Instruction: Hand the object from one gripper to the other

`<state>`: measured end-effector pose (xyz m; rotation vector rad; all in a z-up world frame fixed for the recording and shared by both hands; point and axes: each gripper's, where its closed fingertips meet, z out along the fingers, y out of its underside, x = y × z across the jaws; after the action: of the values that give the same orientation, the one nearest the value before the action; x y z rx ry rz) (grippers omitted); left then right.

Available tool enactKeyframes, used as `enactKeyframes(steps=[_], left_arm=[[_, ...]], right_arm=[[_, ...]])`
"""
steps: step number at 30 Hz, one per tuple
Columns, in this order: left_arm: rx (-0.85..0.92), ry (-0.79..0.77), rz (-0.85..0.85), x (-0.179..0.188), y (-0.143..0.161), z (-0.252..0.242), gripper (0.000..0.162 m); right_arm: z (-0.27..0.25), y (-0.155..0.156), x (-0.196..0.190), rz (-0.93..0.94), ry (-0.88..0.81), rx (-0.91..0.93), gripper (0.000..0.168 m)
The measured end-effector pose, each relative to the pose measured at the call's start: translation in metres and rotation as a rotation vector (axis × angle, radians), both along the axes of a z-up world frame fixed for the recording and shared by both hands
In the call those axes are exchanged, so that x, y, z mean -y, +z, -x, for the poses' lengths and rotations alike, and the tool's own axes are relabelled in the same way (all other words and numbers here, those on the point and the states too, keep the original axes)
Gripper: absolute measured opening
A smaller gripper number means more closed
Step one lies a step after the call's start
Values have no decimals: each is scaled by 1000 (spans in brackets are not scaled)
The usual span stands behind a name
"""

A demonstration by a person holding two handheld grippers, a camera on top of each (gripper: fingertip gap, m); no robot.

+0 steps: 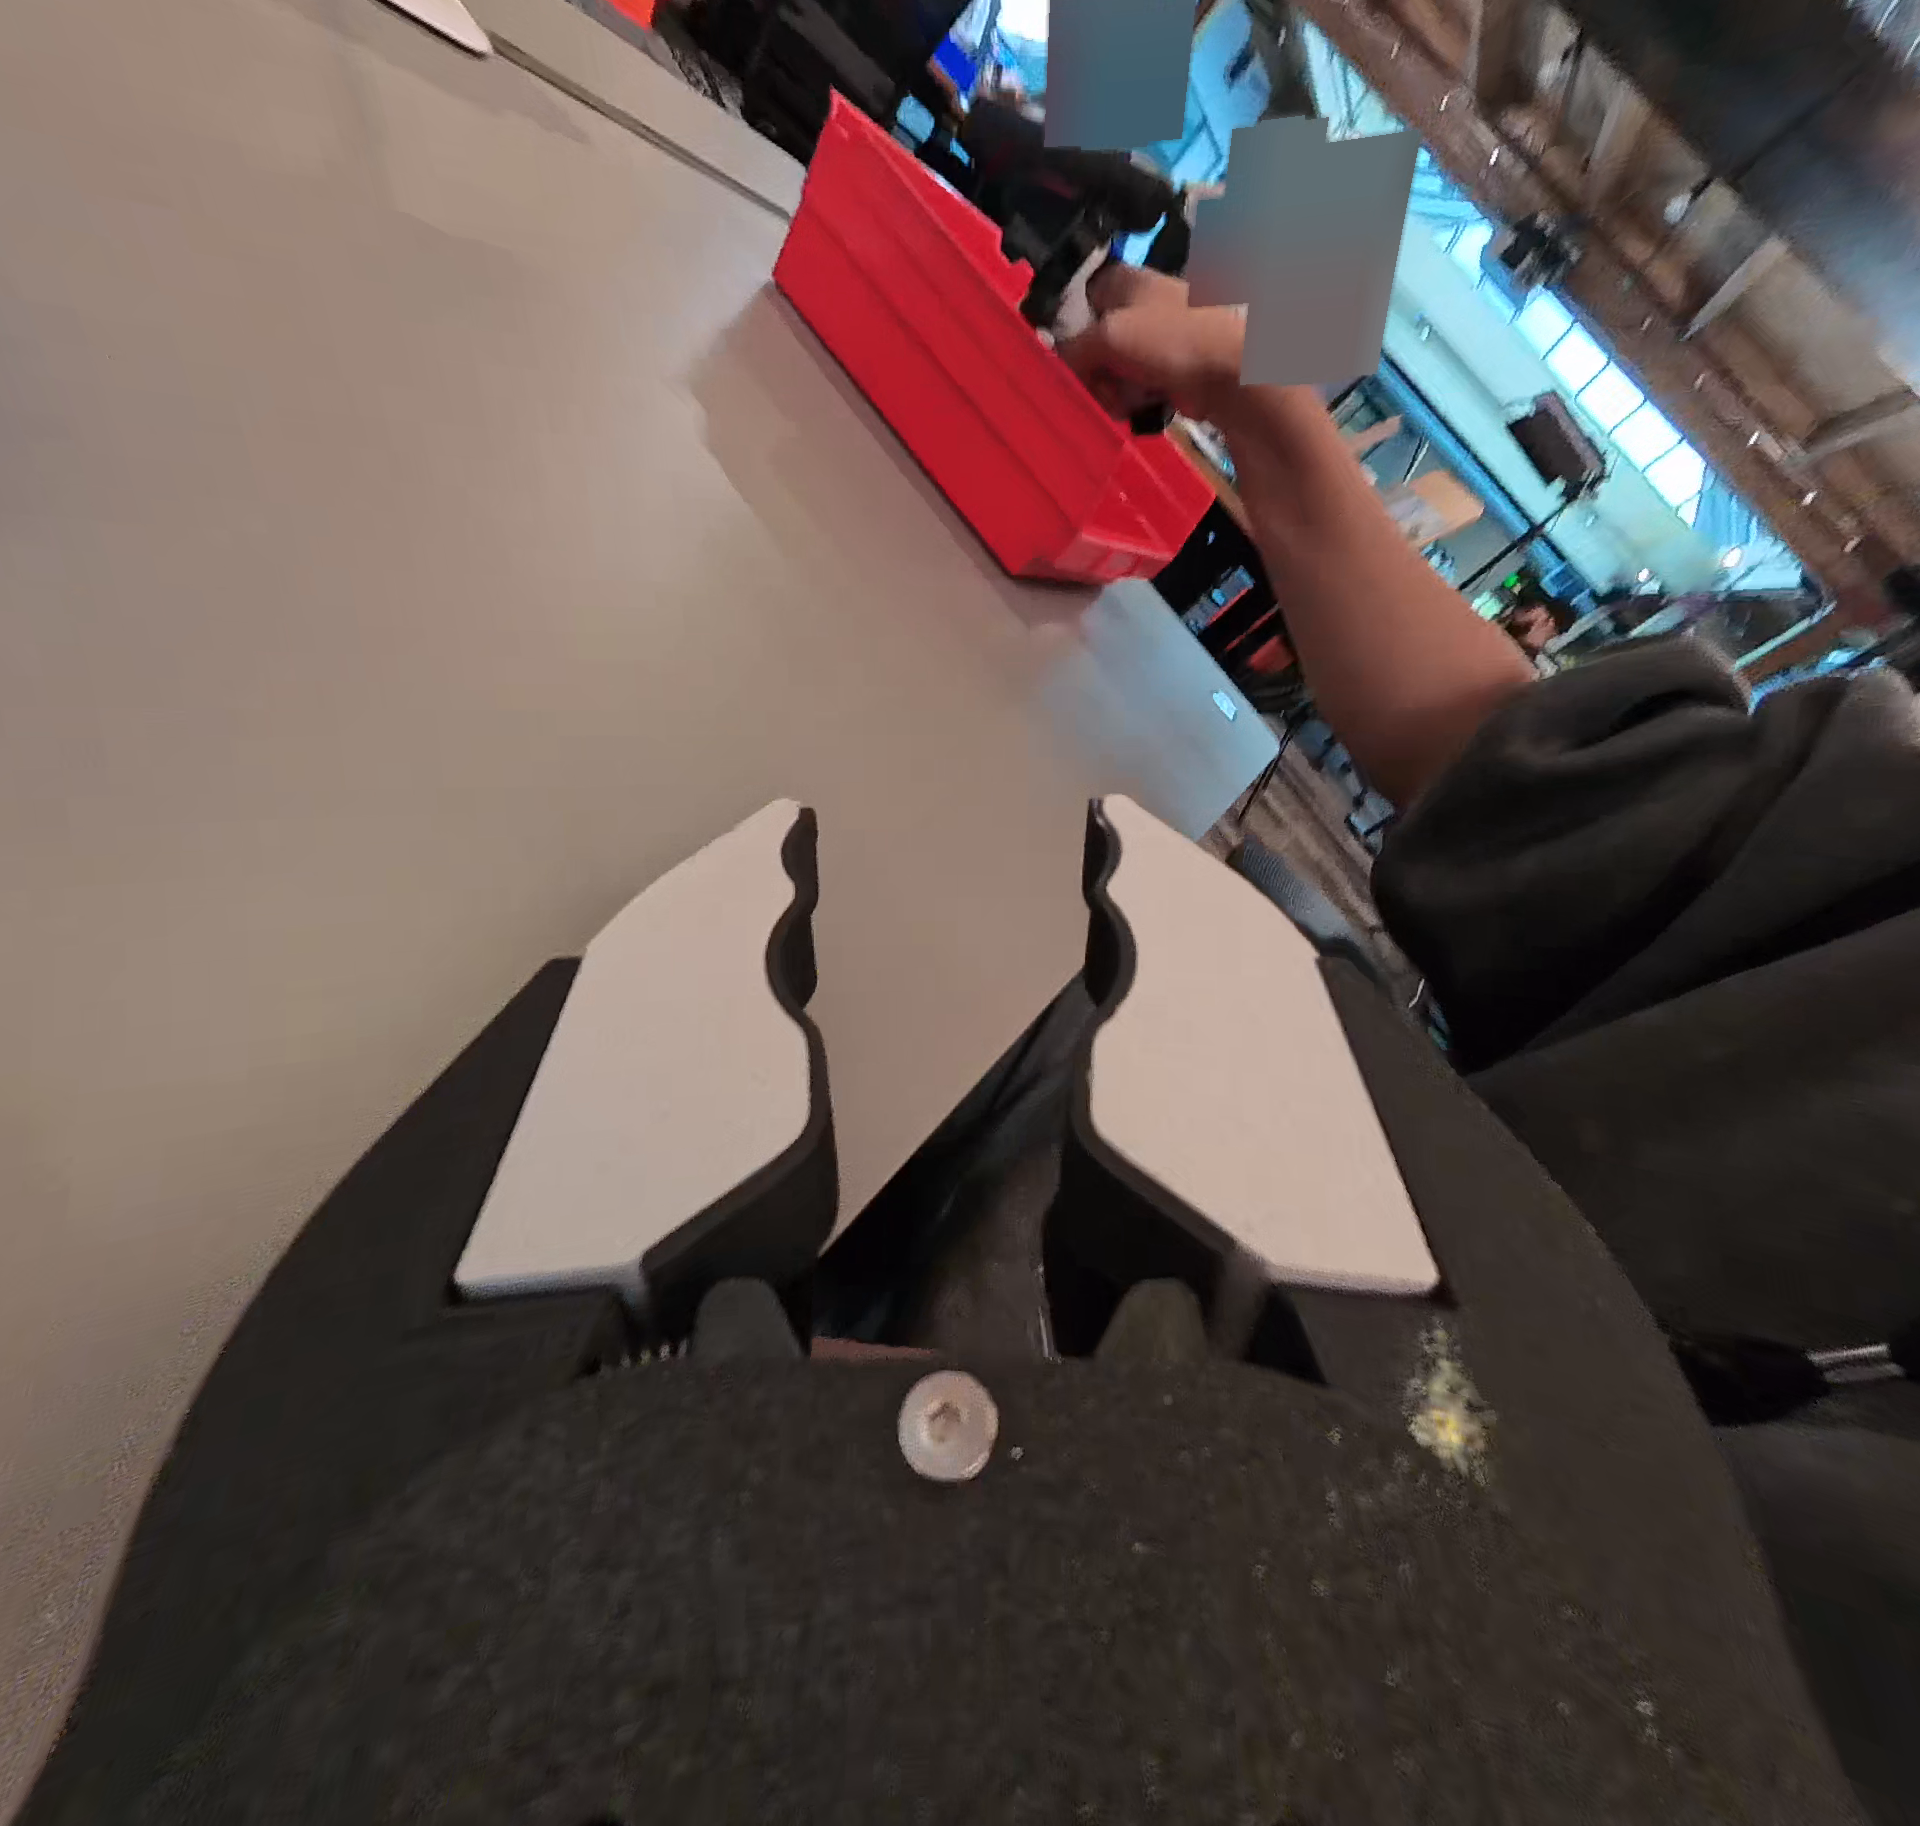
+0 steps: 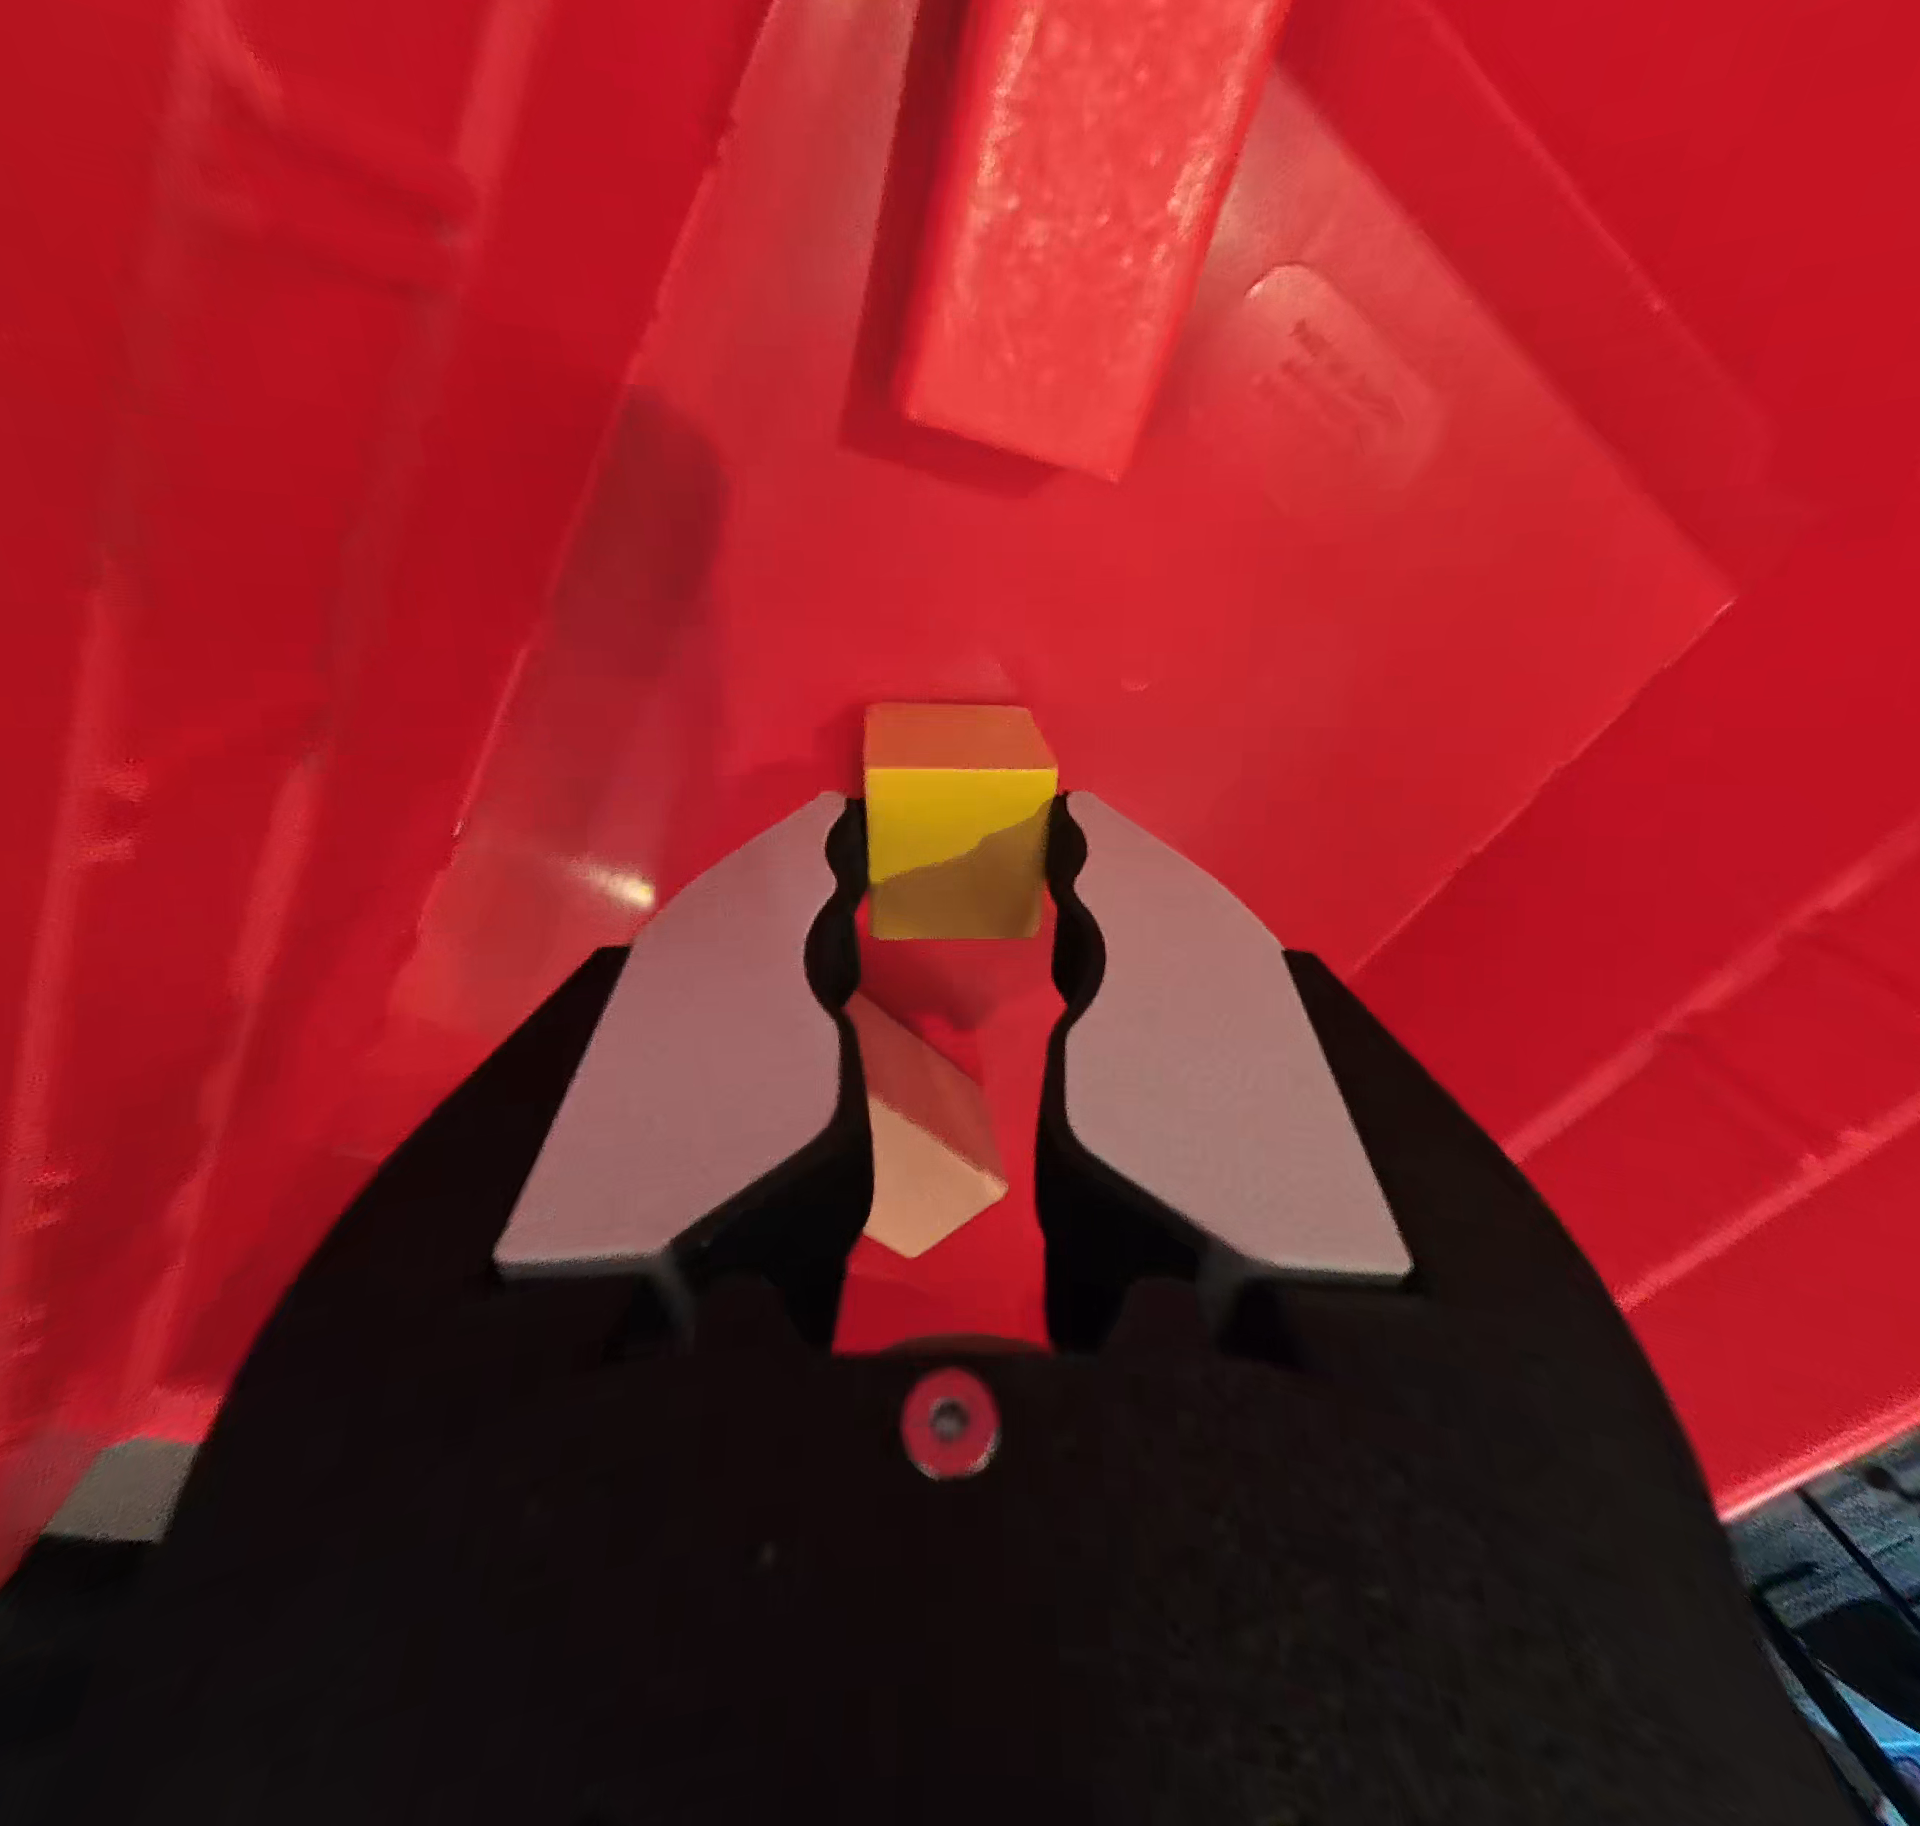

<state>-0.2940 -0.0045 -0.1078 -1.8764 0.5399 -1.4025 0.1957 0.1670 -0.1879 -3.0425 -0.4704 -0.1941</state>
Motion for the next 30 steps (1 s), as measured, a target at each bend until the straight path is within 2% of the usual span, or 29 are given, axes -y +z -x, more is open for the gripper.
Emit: enactKeyframes(steps=[3, 4, 6, 8, 11, 13, 15, 17, 20, 22, 25, 27, 30], left_arm=[[91, 30, 51, -7, 9, 10, 46], [125, 36, 72, -9, 11, 13, 46], [154, 57, 99, -14, 13, 21, 46], [142, 92, 94, -20, 11, 28, 46], [106, 153, 50, -28, 12, 38, 47], [37, 183, -10, -32, 12, 43, 48], [-88, 205, -105, -38, 12, 49, 51], [-261, 244, -235, -50, 16, 60, 55], [-463, 304, -292, -74, 33, 81, 53], [-644, 313, -224, -97, 34, 101, 56], [-944, 392, -97, -150, 30, 140, 59], [-1019, 413, -15, -190, 26, 150, 59], [-1054, 376, 178, -233, 0, 150, 48]], right_arm=[[0, 1, -2, -23, 6, 5, 34], [-3, 5, -5, -61, 17, 21, 42], [-11, 26, -6, -169, -10, 51, 66], [-7, 67, -2, -361, -70, 3, 65], [44, 130, 25, -739, -52, -218, 52], [107, 148, 58, -925, 45, -436, 51], [174, 141, 99, -996, 146, -661, 50], [224, 115, 133, -966, 189, -808, 51], [258, 86, 159, -946, 226, -839, 51], [266, 78, 164, -926, 277, -806, 51], [269, 79, 163, -930, 302, -801, 50], [273, 77, 165, -902, 298, -844, 50], [275, 69, 168, -876, 310, -837, 49]])
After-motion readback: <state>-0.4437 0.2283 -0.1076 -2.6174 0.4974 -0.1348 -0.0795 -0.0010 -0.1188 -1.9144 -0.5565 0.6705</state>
